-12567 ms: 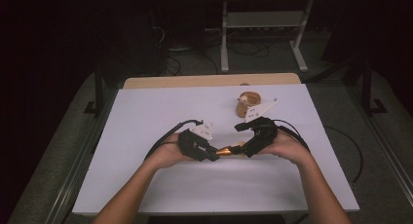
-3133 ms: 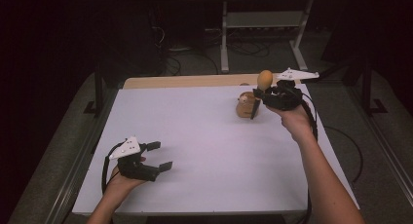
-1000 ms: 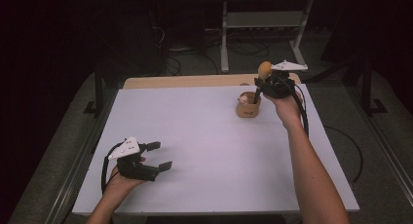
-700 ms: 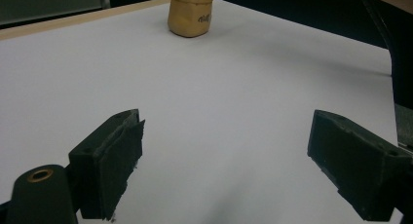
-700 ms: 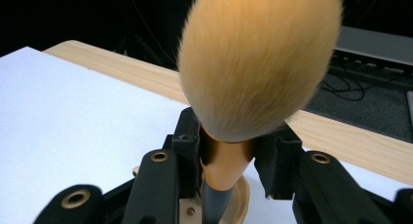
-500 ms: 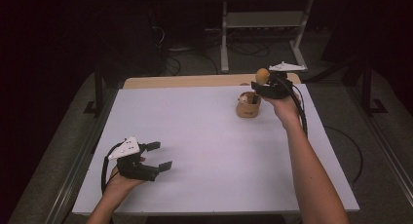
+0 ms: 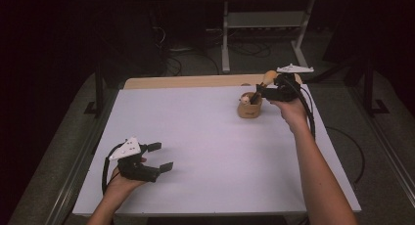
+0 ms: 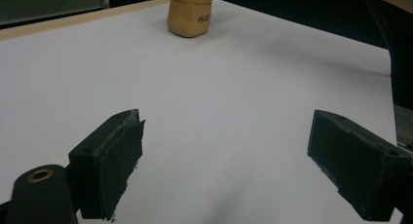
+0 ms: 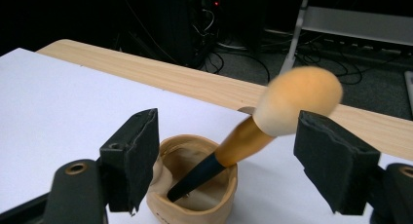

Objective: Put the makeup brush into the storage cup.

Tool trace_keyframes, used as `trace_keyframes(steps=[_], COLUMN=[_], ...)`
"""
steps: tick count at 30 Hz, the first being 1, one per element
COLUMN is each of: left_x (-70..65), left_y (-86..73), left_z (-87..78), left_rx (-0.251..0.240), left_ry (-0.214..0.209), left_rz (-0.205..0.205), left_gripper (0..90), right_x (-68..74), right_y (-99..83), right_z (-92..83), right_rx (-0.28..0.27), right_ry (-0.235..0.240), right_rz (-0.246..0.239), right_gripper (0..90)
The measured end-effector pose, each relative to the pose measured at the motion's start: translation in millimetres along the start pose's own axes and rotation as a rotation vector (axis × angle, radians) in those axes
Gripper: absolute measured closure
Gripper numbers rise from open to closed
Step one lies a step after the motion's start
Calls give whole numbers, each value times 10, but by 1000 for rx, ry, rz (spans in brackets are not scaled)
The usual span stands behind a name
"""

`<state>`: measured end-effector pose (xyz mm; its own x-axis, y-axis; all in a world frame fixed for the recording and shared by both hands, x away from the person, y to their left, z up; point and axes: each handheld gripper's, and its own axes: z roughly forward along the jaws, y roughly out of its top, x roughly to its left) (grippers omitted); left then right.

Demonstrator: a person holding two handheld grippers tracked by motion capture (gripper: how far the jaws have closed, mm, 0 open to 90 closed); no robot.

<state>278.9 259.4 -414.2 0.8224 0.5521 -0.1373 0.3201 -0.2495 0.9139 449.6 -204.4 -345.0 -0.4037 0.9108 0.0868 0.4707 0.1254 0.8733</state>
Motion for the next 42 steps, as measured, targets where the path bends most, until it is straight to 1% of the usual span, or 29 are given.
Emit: trace_keyframes(steps=[7, 8, 11, 12, 13, 14, 19, 20, 25, 26, 29, 31, 32, 33, 34, 36, 38, 39, 41, 42], left_x=[0, 7, 6, 6, 6, 5, -5, -4, 2, 5, 5, 10, 10, 11, 11, 18, 17, 19, 7, 14], left_y=[0, 5, 3, 1, 1, 5, 4, 8, -1, 7, 9, 5, 4, 4, 5, 8, 7, 1, -8, -6], left_z=[-4, -8, -8, -10, -10, -8, -1, -5, -7, -10, -6, -5, -6, -8, -9, -18, -19, -28, -34, -41], left_rx=[-2, -1, -3, -3, -3, -3, 2, -2, -4, -4, -8, -6, -6, -6, -9, -10, -13, -9, -7, -2], left_ry=[2, 2, 3, 4, 4, 3, 1, 4, 4, 6, 7, 8, 9, 9, 9, 12, 12, 11, 12, 14], left_rz=[1, 5, 8, 6, 6, 6, 7, 5, 4, 8, 3, 0, -1, 0, -2, 0, -2, 7, -9, 0], left_gripper=[123, 123, 123, 123, 123, 123, 123, 123, 123, 123, 123, 123, 123, 123, 123, 123, 123, 123, 123, 123], right_x=[48, 63, 71, 73, 73, 70, 66, 67, 85, 108, 134, 157, 163, 173, 177, 192, 207, 219, 237, 250], right_y=[-32, -47, -65, -75, -75, -98, -142, -167, -225, -266, -315, -350, -368, -385, -402, -432, -465, -485, -517, -535], right_z=[-48, -66, -95, -112, -112, -140, -181, -212, -261, -289, -322, -337, -343, -350, -358, -379, -402, -420, -450, -465], right_rx=[-2, 8, -2, -9, -9, -16, -18, -25, -32, -33, -43, -36, -35, -34, -37, -38, -48, -52, -62, -64], right_ry=[21, 36, 53, 61, 61, 71, 91, 95, 110, 124, 139, 150, 158, 160, 159, 167, 168, 170, 175, 175], right_rz=[-13, -30, -34, -27, -27, -28, -21, -31, -31, -34, -42, -38, -43, -44, -55, -47, -53, -55, -59, -58], right_gripper=[238, 211, 200, 193, 193, 182, 158, 148, 134, 131, 127, 122, 119, 115, 114, 103, 102, 100, 98, 96])
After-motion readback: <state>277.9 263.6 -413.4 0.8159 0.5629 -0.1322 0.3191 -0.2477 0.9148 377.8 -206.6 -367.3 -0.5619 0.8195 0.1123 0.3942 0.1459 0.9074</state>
